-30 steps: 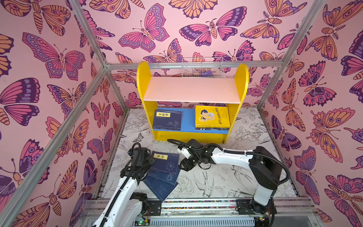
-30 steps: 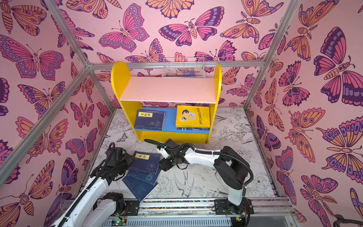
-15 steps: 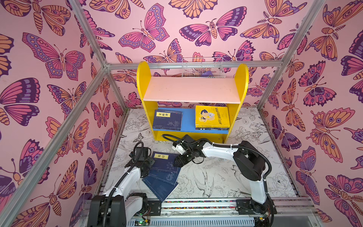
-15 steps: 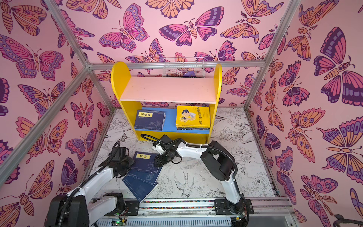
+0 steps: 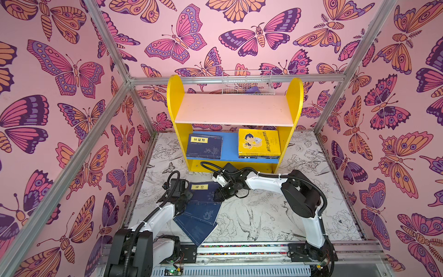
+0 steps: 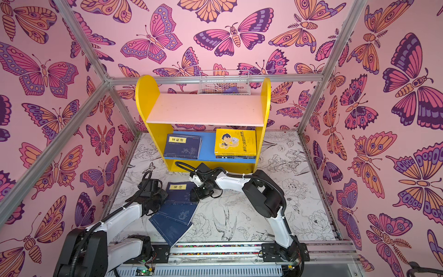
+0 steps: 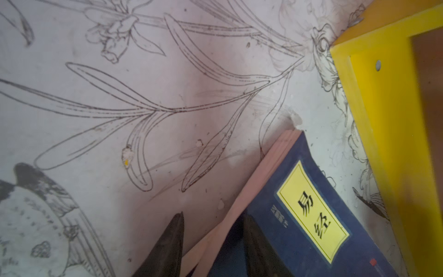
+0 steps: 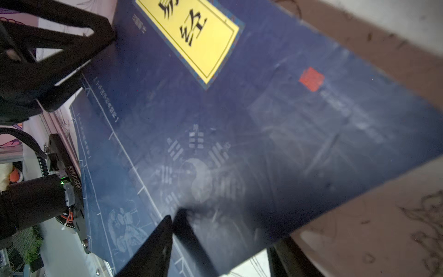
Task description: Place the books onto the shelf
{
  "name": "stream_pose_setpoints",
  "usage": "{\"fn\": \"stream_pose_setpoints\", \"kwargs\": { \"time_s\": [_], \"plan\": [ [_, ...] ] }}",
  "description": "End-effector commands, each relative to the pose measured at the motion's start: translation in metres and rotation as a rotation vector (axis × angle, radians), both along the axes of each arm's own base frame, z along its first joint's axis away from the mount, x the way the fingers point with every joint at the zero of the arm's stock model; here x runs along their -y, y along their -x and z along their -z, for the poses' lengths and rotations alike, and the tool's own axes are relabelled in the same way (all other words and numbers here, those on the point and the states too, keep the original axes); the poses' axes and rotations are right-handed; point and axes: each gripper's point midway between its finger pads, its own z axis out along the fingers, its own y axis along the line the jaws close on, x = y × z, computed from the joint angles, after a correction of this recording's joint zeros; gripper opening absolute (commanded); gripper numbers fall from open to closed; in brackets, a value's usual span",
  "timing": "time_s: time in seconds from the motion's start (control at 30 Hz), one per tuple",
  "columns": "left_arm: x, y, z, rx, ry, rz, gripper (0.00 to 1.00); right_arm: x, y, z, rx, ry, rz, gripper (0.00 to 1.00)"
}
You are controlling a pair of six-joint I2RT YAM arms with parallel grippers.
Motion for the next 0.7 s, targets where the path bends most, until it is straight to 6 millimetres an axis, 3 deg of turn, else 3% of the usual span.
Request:
{"fn": "stream_pose_setpoints", "kwargs": {
  "time_s": [0.0,0.3,0.57,0.67],
  "plan": [
    [0.011,0.034,0.027,-0.148,0.032,0.046,0.36,-0.025,-0.010,-0.036,0.053,-0.104,-0.021,0.59],
    [0.015,0.037,0.027,-0.141,0.036,0.062,0.35,-0.032,-0.019,-0.078,0.101,-0.189,0.028,0.48],
    [0.017,0.040,0.029,-0.147,0.048,0.058,0.36,-0.028,-0.025,-0.099,0.147,-0.229,0.086,0.07],
    [0.018,0.039,0.024,-0.129,0.058,0.056,0.37,-0.025,-0.022,-0.110,0.162,-0.260,0.094,0.00]
  ]
}}
